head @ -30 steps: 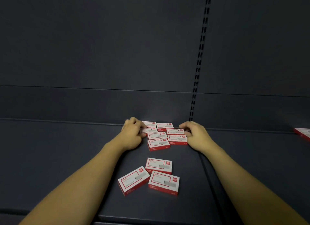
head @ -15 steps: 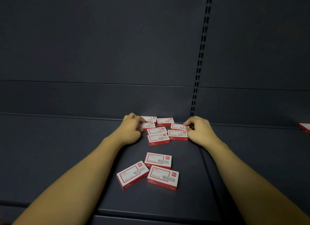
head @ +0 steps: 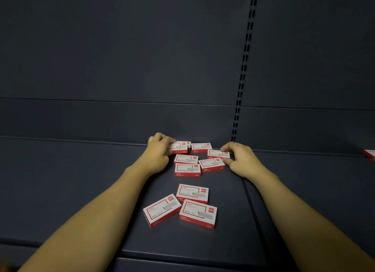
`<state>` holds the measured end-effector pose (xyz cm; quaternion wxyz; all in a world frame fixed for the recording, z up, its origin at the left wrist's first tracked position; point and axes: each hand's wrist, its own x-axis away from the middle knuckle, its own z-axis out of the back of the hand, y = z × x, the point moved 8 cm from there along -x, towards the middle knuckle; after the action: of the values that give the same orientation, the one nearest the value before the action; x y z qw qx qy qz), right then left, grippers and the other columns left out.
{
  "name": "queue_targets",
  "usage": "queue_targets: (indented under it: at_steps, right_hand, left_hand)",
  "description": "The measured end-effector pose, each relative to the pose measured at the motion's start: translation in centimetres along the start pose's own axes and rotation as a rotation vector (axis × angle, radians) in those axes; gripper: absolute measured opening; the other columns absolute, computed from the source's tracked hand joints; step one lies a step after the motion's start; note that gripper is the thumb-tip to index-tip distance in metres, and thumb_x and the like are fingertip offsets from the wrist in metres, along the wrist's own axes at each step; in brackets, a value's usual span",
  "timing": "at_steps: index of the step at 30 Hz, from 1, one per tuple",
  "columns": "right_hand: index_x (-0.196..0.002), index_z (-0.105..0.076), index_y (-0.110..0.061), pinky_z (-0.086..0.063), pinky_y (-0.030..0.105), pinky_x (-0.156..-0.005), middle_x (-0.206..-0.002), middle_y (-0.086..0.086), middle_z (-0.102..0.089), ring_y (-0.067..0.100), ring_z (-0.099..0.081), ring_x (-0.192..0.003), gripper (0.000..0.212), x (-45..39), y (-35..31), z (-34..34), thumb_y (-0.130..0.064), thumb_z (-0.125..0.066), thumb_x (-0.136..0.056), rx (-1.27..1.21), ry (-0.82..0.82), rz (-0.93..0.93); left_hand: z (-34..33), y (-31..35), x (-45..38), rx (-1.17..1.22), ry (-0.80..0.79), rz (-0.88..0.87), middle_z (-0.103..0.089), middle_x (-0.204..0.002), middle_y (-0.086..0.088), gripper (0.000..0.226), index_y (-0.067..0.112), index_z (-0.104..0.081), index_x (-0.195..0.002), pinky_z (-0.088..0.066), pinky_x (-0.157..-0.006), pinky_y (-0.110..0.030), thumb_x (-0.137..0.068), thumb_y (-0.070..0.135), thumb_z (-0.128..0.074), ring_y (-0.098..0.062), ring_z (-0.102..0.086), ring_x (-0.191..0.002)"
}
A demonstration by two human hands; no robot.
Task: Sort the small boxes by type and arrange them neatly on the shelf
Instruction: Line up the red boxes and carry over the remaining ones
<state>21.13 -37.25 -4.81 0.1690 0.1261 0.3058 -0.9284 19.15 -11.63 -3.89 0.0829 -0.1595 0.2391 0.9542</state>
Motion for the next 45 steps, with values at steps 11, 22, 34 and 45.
queue_targets:
  at_steps: [11,22,34,45]
  right_hand:
    - [-0.136,-0.055,-0.011,-0.042,0.027,-0.102,-0.127,0.001,-0.058,0.016,-0.055,-0.116,0.052,-0.3,0.1,-0.1,-0.023,-0.074,-0.089,0.035,-0.013,-0.017]
    - [-0.135,-0.059,-0.011,-0.033,0.027,-0.102,-0.121,0.005,-0.052,0.021,-0.044,-0.121,0.044,-0.1,-0.2,-0.4,-0.021,-0.068,-0.093,0.141,0.006,-0.021]
    - [-0.116,-0.067,-0.014,-0.035,0.022,-0.087,-0.106,-0.003,-0.052,0.014,-0.043,-0.103,0.042,3.9,-2.9,4.7,-0.025,-0.081,-0.078,0.260,0.201,0.073]
    - [-0.115,-0.064,-0.016,-0.045,0.026,-0.088,-0.107,-0.005,-0.054,0.015,-0.043,-0.103,0.038,10.1,-2.8,10.2,-0.022,-0.071,-0.078,0.378,0.275,-0.024]
  left_hand:
    - [-0.3,0.4,0.0,-0.087,-0.075,-0.065,-0.044,-0.134,0.001,0.044,0.018,-0.050,-0.141,-0.036,-0.104,-0.029,-0.098,0.026,-0.060,-0.016,-0.038,-0.129]
    - [1.1,0.0,0.5,-0.064,0.006,-0.050,-0.052,-0.115,0.009,0.053,0.018,-0.062,-0.127,-0.050,-0.084,-0.024,-0.081,0.042,-0.076,-0.008,-0.053,-0.101]
    - [3.9,4.7,1.6,-0.118,0.050,-0.223,-0.051,-0.123,0.007,0.057,0.026,-0.059,-0.129,-0.048,-0.092,-0.029,-0.078,0.041,-0.082,-0.012,-0.047,-0.115]
    - [1.9,12.7,1.5,-0.068,0.009,-0.416,-0.053,-0.118,0.008,0.049,0.024,-0.060,-0.125,-0.047,-0.093,-0.031,-0.080,0.035,-0.078,-0.013,-0.047,-0.114]
